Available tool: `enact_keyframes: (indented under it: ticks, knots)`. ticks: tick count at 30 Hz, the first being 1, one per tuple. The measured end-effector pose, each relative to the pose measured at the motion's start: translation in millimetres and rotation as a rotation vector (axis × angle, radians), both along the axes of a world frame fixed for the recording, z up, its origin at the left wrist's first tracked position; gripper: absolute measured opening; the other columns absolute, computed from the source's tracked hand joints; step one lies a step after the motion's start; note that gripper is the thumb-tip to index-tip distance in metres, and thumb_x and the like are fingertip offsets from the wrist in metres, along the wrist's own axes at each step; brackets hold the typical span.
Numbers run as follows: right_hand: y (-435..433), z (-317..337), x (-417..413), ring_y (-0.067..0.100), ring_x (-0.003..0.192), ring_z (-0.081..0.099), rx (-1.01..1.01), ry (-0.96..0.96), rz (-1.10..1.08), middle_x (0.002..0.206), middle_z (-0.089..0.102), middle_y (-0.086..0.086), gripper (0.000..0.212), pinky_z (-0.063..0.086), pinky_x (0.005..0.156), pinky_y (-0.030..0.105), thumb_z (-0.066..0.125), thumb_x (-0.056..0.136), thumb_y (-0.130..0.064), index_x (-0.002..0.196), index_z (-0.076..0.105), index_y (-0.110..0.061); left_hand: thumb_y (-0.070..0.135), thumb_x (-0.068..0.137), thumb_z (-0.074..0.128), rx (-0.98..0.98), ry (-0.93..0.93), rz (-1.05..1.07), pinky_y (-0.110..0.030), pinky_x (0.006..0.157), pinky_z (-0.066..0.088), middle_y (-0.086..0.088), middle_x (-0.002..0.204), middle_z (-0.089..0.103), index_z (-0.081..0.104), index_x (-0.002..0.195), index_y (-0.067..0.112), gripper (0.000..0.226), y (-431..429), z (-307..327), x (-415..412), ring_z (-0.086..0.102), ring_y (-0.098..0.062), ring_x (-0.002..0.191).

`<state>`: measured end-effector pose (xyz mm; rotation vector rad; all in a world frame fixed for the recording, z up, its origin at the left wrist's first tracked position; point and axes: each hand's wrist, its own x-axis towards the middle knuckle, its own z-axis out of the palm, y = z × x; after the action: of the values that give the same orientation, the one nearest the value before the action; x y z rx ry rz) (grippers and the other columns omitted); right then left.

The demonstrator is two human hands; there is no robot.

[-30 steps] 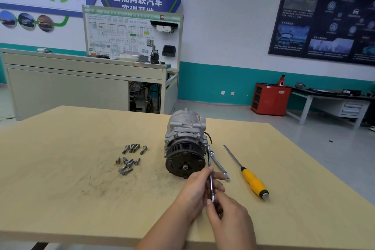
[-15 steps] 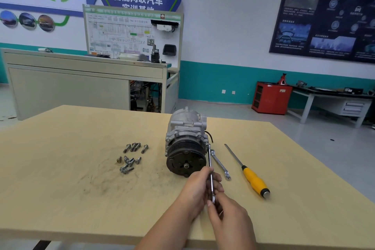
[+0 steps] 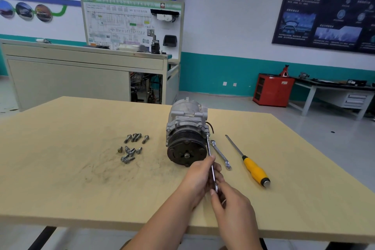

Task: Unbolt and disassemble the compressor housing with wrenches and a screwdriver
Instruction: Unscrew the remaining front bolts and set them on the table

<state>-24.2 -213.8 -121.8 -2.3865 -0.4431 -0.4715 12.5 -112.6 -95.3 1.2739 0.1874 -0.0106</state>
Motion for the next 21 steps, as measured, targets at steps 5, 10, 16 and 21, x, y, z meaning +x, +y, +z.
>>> enact_keyframes:
  ticks: [5,10,16,21]
  knots:
    - [-1.2,-1.7,1.2,0.005,0.071,0.045,0.011,-0.011,-0.001,0.087,0.061,-0.010,0.037,0.037,0.066,0.016,0.049,0.093,-0.036,0.130,0.050,-0.039,0.032,0.099,0.041,-0.003,-0.006,-0.025,-0.017,0.038,0.035,-0.006,0.045,0.056,0.055,0.065,0.009,0.045,-0.4,-0.3,1.4,0.046,-0.014,0.034]
    - [1.3,-2.8,0.3,0.005,0.071,0.048,0.014,-0.007,0.005,0.082,0.058,-0.010,0.034,0.035,0.062,0.015,0.049,0.093,-0.036,0.126,0.053,-0.038,0.033,0.099,0.041,0.003,-0.007,-0.027,-0.019,0.040,0.035,-0.007,0.045,0.056,0.055,0.063,0.009,0.045,-0.8,-1.7,2.7,0.048,-0.016,0.038]
    - [-0.6,-4.4,5.5,0.004,0.075,0.047,0.017,-0.026,-0.013,0.090,0.062,-0.011,0.046,0.038,0.068,0.015,0.048,0.093,-0.038,0.137,0.039,-0.046,0.032,0.100,0.040,-0.005,-0.006,-0.007,-0.018,0.039,0.035,-0.007,0.045,0.055,0.055,0.063,0.009,0.046,-1.0,-2.1,4.3,0.047,-0.016,0.037]
    - [0.1,-5.8,6.7,0.005,0.071,0.046,-0.006,-0.050,-0.009,0.078,0.052,-0.012,0.044,0.036,0.063,0.014,0.049,0.093,-0.037,0.136,0.043,-0.044,0.033,0.100,0.041,-0.028,-0.001,-0.016,-0.018,0.039,0.036,-0.007,0.045,0.055,0.054,0.064,0.009,0.045,-1.2,-1.7,3.8,0.047,-0.015,0.036]
